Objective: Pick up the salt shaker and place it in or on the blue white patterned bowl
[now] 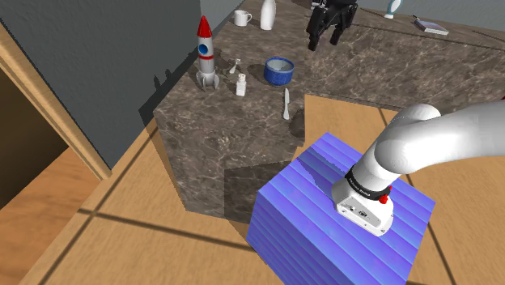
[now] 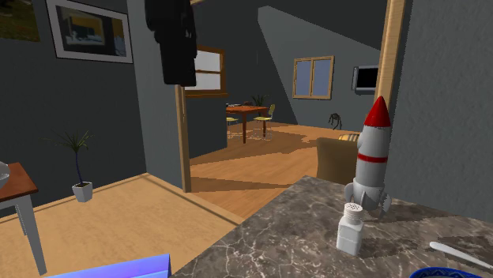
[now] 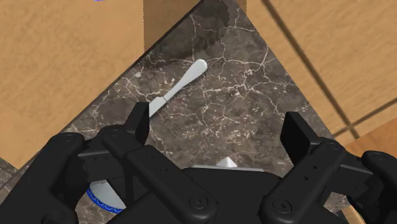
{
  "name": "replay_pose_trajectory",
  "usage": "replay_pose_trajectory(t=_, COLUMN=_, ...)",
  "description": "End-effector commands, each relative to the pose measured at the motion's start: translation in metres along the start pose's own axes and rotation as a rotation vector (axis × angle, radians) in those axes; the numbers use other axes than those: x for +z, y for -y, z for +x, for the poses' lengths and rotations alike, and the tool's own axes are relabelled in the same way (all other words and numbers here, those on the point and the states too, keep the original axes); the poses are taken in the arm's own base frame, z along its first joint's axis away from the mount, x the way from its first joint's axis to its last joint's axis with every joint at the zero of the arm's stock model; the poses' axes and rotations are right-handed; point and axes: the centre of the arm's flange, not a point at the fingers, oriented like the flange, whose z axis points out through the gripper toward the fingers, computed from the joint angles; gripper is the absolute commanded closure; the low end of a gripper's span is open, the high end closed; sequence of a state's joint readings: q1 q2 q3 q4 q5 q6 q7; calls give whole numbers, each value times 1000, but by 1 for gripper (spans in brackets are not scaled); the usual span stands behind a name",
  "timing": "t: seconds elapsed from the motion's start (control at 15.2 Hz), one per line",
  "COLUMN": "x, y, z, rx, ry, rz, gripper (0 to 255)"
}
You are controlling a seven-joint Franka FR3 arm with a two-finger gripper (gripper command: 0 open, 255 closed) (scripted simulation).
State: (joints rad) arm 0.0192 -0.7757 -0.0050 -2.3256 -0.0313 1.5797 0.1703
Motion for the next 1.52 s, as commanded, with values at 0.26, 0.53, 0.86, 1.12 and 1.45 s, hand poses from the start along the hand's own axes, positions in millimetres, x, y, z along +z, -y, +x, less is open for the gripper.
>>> replay_pose_trajectory(t=0.26, x=30, y=9, z=43, rx=0, ry=4, rz=7, gripper=0)
replay_pose_trajectory(t=0.53, x=60, y=18, z=86, rx=0, ry=9, rz=13, gripper=0)
replay_pose_trajectory(t=0.86, x=98, y=29, z=139, rx=1, ry=15, rz=22, gripper=0)
replay_pose_trajectory(t=1.12, x=129, y=38, z=182, rx=1, ry=19, rz=28, gripper=0)
replay_pose_trajectory(t=1.45, x=167, y=50, z=235, rx=1, ry=25, rz=37, gripper=0)
